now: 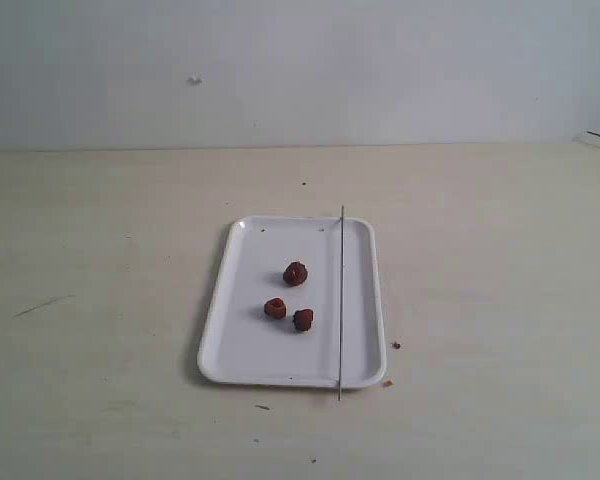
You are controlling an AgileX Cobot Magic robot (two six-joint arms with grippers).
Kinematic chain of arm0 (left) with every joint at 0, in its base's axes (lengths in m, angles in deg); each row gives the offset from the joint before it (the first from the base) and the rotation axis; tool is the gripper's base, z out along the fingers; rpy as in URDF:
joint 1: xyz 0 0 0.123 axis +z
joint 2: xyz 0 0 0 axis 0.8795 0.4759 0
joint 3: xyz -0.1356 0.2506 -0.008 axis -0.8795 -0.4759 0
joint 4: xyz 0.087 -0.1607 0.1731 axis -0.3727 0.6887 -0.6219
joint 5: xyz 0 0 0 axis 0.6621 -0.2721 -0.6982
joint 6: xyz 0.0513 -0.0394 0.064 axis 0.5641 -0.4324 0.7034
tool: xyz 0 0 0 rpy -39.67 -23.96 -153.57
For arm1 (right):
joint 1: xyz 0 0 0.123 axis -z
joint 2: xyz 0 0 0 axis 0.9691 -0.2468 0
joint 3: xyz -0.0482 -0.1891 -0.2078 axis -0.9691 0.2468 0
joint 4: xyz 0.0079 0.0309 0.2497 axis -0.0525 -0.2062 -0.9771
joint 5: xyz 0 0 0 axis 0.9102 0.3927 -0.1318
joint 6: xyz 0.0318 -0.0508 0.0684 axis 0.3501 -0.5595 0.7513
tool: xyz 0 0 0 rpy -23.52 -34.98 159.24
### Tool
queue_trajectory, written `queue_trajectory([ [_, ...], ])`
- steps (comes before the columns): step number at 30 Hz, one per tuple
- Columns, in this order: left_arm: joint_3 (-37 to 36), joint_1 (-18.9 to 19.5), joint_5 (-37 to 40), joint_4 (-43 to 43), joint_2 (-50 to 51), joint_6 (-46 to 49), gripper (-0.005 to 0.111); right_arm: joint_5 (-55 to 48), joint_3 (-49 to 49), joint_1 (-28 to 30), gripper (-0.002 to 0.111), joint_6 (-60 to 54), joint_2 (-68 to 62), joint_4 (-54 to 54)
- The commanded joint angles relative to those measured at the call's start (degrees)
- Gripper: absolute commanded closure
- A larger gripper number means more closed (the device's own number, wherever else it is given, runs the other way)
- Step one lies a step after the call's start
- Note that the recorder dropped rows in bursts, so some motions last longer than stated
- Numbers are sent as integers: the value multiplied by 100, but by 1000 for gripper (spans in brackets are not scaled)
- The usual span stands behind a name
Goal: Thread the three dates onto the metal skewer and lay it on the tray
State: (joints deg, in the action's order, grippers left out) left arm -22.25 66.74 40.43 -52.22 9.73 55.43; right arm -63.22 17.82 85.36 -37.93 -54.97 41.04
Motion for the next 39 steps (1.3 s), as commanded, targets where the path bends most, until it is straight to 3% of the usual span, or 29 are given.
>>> queue_trajectory([
  [1, -25, 21, -38, 34, -34, 15, 107, 23, 31, 38, 108, -21, 39, 7],
  [20, -25, 21, -38, 34, -34, 15, 107, 59, 31, 38, 108, -21, 39, 7],
  [32, -25, 21, -38, 34, -34, 15, 107, 2823, 31, 38, 108, -5, 39, 7],
  [39, -25, 21, -38, 34, -34, 15, 107, 4327, 1, 38, 108, 3150, 39, -70],
])
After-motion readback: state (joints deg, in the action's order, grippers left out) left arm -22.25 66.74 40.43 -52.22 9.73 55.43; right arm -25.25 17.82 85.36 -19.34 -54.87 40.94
